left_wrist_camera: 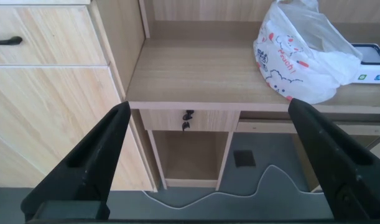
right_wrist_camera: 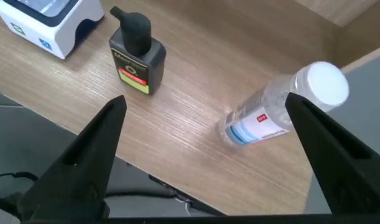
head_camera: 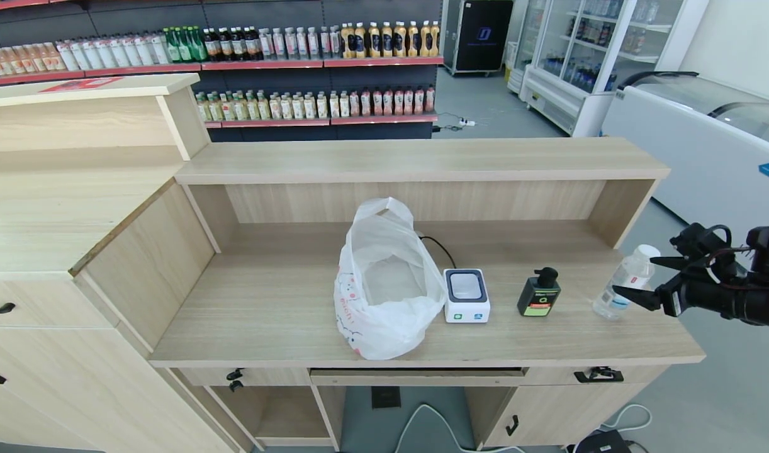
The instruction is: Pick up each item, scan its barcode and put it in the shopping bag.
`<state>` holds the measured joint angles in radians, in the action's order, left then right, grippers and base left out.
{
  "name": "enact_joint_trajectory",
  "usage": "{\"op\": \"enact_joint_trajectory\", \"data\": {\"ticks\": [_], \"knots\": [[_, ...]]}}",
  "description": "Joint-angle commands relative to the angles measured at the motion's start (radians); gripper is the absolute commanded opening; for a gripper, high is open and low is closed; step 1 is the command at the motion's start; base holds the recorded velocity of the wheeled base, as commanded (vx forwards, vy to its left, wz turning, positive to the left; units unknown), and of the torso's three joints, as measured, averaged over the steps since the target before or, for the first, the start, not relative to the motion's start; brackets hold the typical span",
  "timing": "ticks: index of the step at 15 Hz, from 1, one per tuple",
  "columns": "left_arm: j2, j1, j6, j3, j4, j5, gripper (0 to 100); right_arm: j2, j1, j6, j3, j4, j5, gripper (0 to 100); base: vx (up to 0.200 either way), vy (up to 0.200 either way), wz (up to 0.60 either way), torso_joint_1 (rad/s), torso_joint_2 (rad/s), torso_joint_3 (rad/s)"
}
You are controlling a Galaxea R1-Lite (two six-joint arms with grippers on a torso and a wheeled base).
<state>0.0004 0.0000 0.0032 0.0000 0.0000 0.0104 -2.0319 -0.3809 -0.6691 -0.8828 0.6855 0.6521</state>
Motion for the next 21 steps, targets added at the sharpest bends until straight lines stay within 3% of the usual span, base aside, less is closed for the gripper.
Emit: {"op": "enact_joint_trajectory", "data": {"ticks": [1, 6, 21], "knots": [[0.000, 0.000, 0.000, 0.000, -0.002, 0.000, 100, -0.093, 0.010, -0.006, -0.056, -0.008, 0.007, 100, 0.000, 0.000, 0.00, 0.000, 0.00, 0.000], [0.000, 0.000, 0.000, 0.000, -0.002, 0.000, 100, -0.177, 0.071, -0.072, -0.091, -0.008, 0.080, 100, 0.000, 0.000, 0.00, 0.000, 0.00, 0.000], [0.000, 0.000, 0.000, 0.000, 0.000, 0.000, 100, -0.426, 0.161, -0.136, -0.311, -0.011, 0.136, 100, 0.000, 0.000, 0.00, 0.000, 0.00, 0.000]]}}
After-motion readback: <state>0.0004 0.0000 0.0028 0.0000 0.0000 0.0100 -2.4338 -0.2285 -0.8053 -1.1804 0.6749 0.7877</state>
